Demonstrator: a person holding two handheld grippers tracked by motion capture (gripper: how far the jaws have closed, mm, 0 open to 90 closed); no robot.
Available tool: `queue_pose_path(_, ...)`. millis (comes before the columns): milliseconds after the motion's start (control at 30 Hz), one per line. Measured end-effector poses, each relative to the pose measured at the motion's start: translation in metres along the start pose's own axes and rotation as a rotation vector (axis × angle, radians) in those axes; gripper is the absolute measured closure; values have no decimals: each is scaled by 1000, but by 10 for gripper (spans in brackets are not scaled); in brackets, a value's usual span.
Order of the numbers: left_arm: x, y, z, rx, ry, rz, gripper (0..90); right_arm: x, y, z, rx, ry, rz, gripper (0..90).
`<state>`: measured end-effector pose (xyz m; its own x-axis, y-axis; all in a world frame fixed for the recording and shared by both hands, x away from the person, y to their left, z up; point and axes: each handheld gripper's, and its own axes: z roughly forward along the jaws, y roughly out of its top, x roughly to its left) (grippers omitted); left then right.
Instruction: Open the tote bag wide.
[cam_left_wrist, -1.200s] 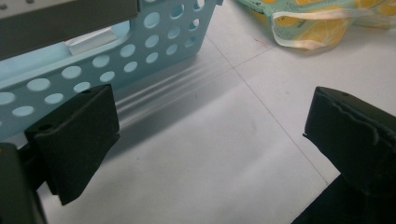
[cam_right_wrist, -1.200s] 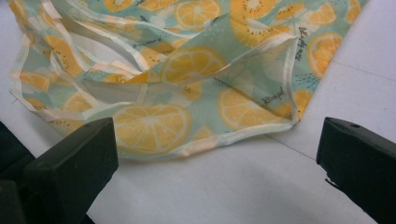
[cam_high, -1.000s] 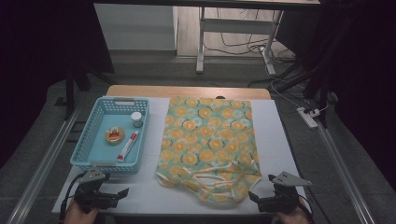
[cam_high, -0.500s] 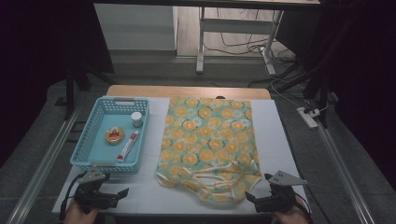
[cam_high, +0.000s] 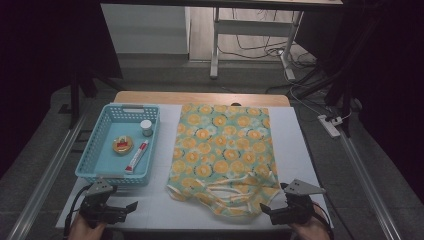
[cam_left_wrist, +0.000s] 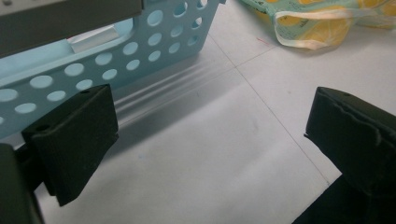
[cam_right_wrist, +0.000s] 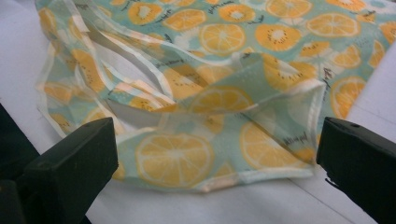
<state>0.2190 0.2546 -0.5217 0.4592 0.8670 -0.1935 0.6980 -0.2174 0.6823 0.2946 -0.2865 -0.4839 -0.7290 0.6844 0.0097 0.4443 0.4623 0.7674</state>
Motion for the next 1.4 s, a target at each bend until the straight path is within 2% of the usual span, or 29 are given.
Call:
queue_pose_path(100,0,0,0,5,-2,0,25,1,4,2,-1,17,9,0)
queue_pose_path(200,0,1,1,11,-3,3,24,1,7,5,2,58,24,0)
queue_pose_path(400,0,1,1,11,-2,1,23,4,16,12,-1,75,-5,0)
queue_pose_path(767,0,1,2,17,-2,5,23,16,30,35,64,108,-68,0)
queue_pose_path(967,0,1,2,17,-2,3,23,20,36,46,77,131,-86,0)
queue_pose_path(1000,0,1,2,17,-2,3,23,23,39,49,82,139,-104,0)
queue_pose_path(1133,0,1,2,19,-1,4,23,28,42,55,91,158,-123,0)
queue_pose_path(1167,0,1,2,18,-1,3,22,32,45,60,98,178,-136,0)
queue_pose_path(1400,0,1,2,18,-2,1,20,41,52,76,123,240,-158,0)
